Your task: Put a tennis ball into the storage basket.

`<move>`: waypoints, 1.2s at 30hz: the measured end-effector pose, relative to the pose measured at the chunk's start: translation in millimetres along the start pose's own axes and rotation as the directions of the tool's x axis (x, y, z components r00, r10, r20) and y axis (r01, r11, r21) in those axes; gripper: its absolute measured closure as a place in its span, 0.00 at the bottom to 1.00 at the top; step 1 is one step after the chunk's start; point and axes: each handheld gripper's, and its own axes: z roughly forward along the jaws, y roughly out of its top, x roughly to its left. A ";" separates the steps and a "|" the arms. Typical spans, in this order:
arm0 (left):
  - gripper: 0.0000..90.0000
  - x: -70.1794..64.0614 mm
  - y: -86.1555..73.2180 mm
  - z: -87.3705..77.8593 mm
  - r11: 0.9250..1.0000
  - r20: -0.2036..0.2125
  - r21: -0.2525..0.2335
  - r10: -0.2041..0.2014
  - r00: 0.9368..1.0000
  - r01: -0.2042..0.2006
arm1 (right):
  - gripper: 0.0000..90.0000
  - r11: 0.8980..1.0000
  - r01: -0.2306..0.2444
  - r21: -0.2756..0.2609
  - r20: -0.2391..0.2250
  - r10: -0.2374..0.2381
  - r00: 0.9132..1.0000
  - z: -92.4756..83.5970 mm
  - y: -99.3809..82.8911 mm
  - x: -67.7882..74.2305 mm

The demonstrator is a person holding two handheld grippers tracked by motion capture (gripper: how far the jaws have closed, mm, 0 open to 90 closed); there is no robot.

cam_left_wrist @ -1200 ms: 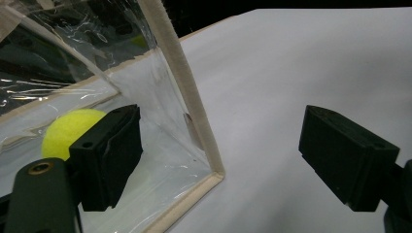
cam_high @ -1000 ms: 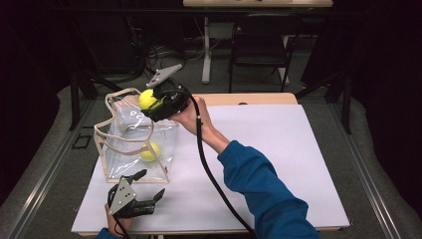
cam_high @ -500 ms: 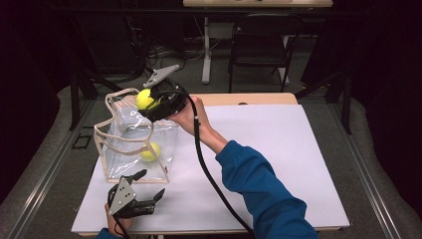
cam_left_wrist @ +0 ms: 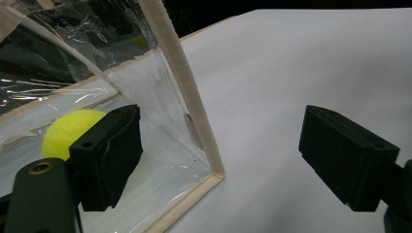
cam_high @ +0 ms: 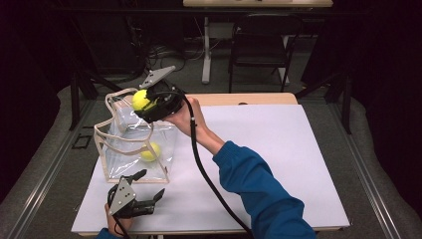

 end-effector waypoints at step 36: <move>0.18 -0.1 0.0 -0.6 1.000 -0.003 -0.004 -0.002 1.000 0.002 | 0.29 0.999 0.009 0.041 -0.036 -0.007 0.999 17.1 3.6 11.8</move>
